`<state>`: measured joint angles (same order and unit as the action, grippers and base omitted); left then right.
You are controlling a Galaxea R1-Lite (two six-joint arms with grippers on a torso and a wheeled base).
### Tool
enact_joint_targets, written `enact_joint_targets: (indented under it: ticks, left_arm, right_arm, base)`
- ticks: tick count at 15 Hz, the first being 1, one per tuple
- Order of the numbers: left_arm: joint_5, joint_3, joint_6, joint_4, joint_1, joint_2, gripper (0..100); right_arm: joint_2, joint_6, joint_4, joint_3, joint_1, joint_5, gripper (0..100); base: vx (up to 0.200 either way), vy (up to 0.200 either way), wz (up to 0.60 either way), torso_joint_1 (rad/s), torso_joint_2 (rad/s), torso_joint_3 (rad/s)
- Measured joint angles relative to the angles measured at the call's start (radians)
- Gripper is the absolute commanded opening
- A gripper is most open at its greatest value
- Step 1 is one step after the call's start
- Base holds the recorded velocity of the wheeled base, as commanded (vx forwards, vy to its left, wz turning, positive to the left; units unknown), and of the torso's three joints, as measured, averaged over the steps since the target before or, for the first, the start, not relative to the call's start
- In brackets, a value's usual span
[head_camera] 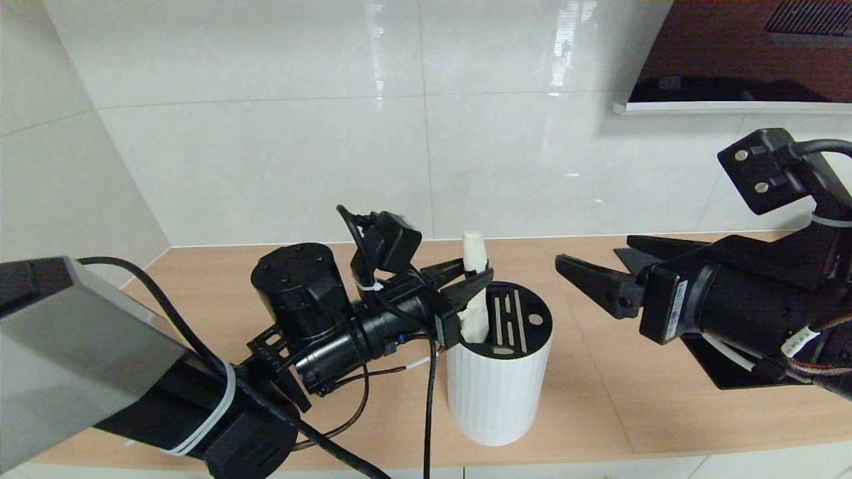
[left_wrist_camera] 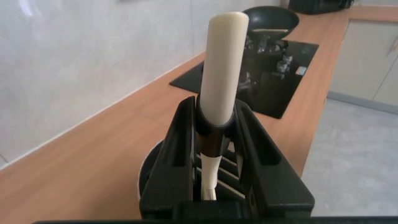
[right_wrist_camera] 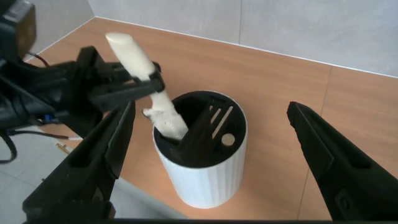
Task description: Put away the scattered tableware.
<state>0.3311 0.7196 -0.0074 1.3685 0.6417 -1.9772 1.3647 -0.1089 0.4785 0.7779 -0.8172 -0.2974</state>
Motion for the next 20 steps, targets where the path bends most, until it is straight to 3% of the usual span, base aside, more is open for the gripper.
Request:
enact_joint_targets:
  ticks: [9,10,13,20]
  left_arm:
    - [-0.021,0.017,-0.008,0.001,0.001,-0.050,0]
    - [-0.023,0.018,-0.008,0.001,0.001,-0.052,100]
    - [-0.023,0.023,-0.046,0.017,0.006,-0.049,100]
    - [-0.031,0.026,-0.051,0.057,0.007,-0.038,100]
  right_arm:
    - [0.001,0.000,0.000,-0.002,0.000,0.000,100]
    - [0.002,0.000,0.000,-0.002,0.000,0.000,100]
    - [0.002,0.000,0.000,-0.002,0.000,0.000,100]
    - [0.002,0.000,0.000,-0.002,0.000,0.000,100]
  base:
    - [0.000,0.000,0.00,0.000,0.00,0.000]
    - [0.000,0.000,0.00,0.000,0.00,0.000]
    - [0.000,0.000,0.00,0.000,0.00,0.000]
    - [0.000,0.000,0.00,0.000,0.00,0.000]
